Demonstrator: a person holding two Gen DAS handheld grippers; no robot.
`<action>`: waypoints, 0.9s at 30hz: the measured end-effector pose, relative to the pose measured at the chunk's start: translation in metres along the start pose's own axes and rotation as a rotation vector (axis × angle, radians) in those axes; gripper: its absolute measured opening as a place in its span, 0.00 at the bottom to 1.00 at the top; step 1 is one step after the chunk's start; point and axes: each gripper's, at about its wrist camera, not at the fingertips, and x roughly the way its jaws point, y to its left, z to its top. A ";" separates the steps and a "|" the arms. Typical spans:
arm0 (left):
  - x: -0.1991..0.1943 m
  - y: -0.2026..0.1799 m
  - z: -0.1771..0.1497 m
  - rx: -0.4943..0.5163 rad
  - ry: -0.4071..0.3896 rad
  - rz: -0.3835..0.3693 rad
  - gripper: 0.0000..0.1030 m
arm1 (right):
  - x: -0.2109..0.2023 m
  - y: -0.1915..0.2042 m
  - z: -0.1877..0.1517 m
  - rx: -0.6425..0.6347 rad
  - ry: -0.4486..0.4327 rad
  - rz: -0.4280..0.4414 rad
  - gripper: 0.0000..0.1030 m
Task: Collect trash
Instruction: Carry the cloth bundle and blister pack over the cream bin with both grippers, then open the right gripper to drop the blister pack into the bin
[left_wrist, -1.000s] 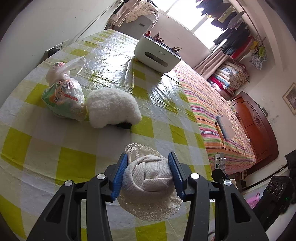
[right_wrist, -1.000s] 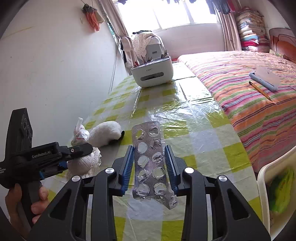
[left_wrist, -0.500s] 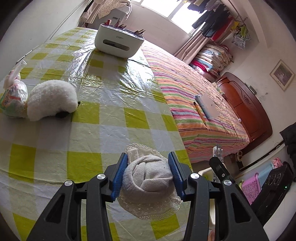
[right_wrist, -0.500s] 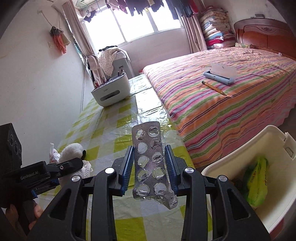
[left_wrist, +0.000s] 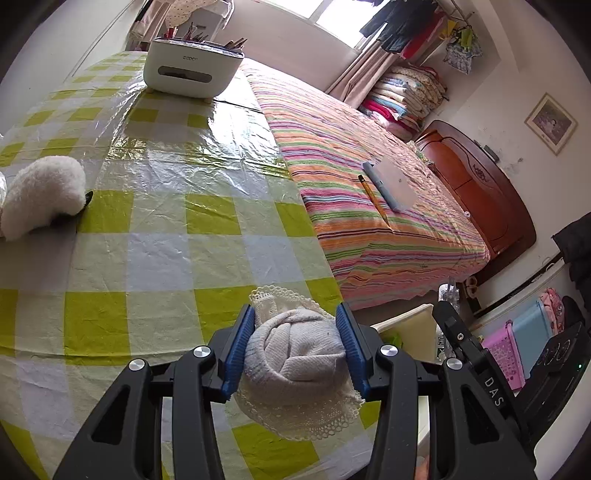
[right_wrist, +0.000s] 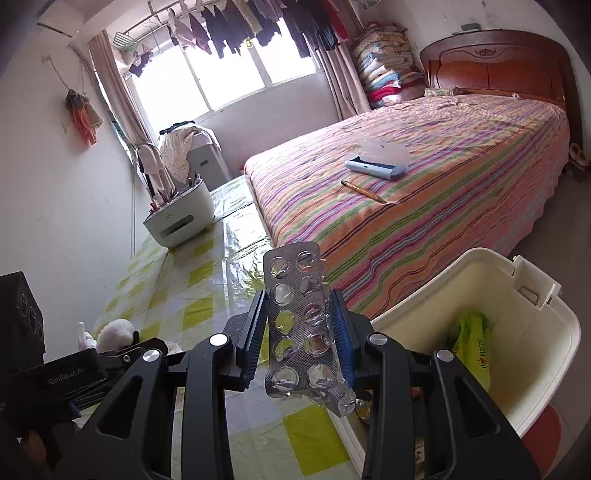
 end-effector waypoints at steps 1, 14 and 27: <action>0.002 -0.002 0.000 0.001 0.003 0.000 0.43 | -0.001 -0.004 0.001 0.006 -0.001 -0.010 0.33; 0.017 -0.030 -0.009 0.054 0.032 -0.028 0.43 | -0.028 -0.044 0.002 0.156 -0.097 -0.124 0.33; 0.028 -0.049 -0.015 0.098 0.063 -0.043 0.43 | -0.036 -0.056 0.001 0.217 -0.135 -0.171 0.54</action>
